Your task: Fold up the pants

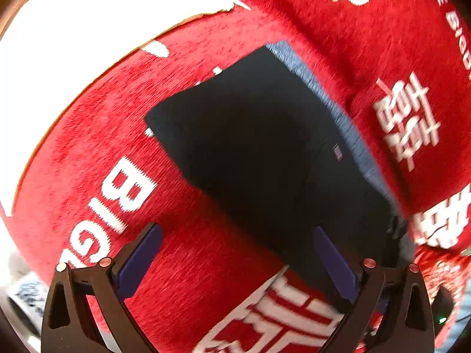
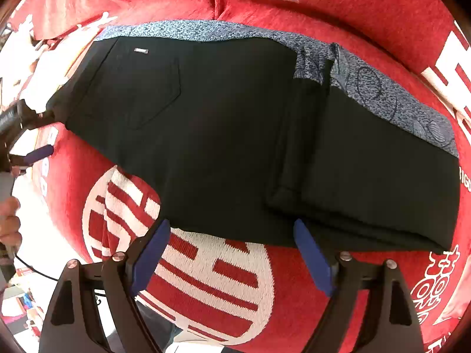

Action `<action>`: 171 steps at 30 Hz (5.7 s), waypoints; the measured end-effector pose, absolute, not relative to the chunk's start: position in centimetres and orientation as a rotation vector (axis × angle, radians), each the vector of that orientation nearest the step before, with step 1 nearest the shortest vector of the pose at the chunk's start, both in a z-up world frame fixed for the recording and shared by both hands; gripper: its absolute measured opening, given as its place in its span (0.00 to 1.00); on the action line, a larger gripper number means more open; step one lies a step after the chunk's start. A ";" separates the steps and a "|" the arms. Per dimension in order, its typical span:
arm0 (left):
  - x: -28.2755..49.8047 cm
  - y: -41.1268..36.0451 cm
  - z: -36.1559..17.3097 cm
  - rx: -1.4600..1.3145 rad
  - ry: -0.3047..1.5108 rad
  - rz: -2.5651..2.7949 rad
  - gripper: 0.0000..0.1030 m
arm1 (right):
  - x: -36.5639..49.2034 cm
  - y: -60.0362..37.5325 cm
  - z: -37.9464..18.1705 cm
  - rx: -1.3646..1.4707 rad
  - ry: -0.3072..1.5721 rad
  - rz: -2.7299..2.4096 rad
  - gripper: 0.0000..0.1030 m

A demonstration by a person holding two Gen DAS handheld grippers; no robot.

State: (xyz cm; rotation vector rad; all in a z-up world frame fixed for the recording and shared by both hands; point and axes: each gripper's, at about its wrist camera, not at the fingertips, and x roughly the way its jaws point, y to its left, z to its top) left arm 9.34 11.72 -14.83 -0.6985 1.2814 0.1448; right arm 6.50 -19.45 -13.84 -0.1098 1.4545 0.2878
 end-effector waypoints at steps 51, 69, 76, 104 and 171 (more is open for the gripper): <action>11.7 -0.2 -10.7 0.257 1.016 0.076 0.37 | 22.8 -7.4 -5.7 0.220 1.507 0.762 0.94; 10.3 -3.3 -7.5 0.326 0.961 0.015 0.37 | 23.1 0.9 -9.9 -0.054 1.667 0.871 0.18; 9.1 -9.8 -1.7 0.320 0.877 -0.118 0.37 | 21.0 -12.0 -5.4 0.295 1.498 0.910 0.18; 5.6 -33.8 -8.6 0.458 1.086 -0.533 0.68 | 9.3 -49.6 -14.9 0.835 1.306 0.495 0.20; 11.2 -20.2 -10.6 0.120 1.382 -0.234 0.93 | 7.0 -41.5 -10.8 0.372 1.354 0.085 0.37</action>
